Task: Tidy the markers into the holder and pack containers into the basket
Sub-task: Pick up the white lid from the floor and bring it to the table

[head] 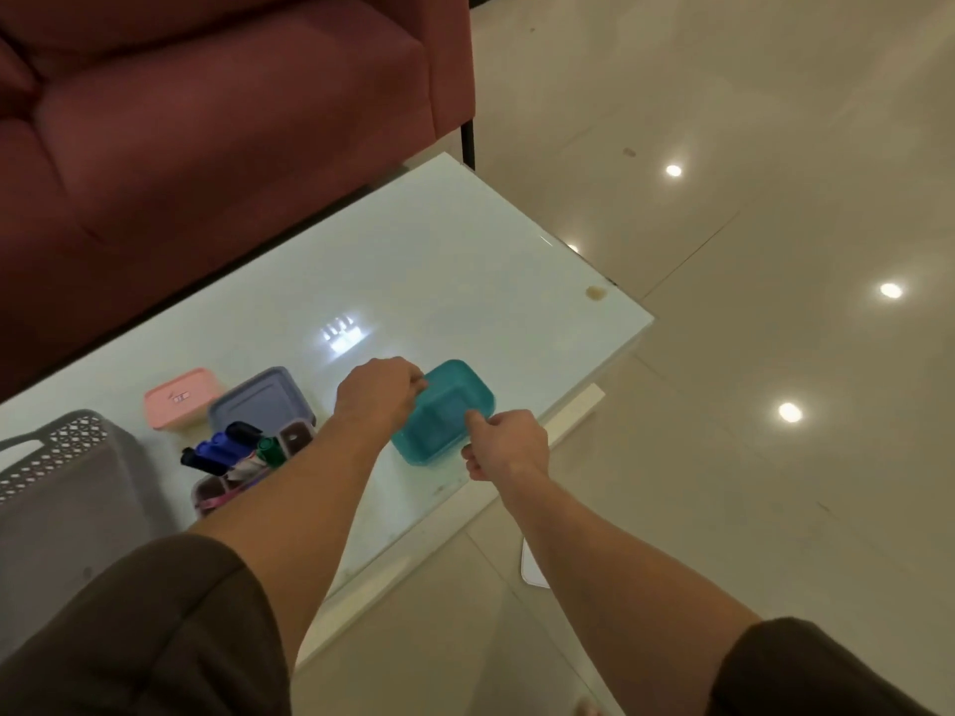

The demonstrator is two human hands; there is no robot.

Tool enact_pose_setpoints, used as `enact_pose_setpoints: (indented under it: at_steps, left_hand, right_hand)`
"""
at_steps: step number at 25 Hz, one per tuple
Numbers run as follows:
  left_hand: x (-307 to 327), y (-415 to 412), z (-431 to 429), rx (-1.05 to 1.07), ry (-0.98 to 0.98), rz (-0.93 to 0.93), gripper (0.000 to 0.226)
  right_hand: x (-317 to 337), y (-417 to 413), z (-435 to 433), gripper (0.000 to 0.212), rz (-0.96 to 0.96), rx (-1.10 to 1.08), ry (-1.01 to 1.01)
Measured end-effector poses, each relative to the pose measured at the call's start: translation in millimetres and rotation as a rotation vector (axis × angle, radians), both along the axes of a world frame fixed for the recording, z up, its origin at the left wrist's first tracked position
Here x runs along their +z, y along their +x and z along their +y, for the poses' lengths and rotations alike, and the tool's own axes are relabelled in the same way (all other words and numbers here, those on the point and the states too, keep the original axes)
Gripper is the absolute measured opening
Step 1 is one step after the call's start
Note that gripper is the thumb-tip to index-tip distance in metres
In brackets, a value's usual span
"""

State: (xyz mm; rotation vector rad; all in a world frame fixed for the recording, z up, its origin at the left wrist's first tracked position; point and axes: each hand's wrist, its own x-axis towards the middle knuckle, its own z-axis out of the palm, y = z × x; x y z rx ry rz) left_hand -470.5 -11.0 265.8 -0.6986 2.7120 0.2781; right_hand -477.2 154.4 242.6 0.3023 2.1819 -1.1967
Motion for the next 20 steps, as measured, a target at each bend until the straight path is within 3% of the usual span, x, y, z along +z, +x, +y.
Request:
enact_pose_setpoints:
  at_steps: [3,6,8,11,14,20]
  left_hand:
    - [1,0,-6,-0.02,-0.033,0.044,0.042]
    - [20,3,20,-0.033,-0.085,0.412,0.038]
    - [34,6,61,0.03,0.016,0.576,0.03]
    - [25,12,134,0.128,0.275,0.427,0.024]
    - [-25,25,185,0.245,0.492,0.228,0.025]
    - [-154,59,208,0.519,0.56,0.167,0.025]
  right_hand:
    - [0,-2,-1,0.054,-0.003,0.036,0.018]
    - [10,-11,23,0.078,0.07,0.011,0.152]
    - [22,-22,52,0.075,0.111,-0.074,0.193]
    - [28,-32,90,0.058,0.114,-0.137,0.182]
    - [-3,-20,118,0.045,0.085,-0.162,0.173]
    - [-134,24,156,0.042,0.045,-0.142,0.162]
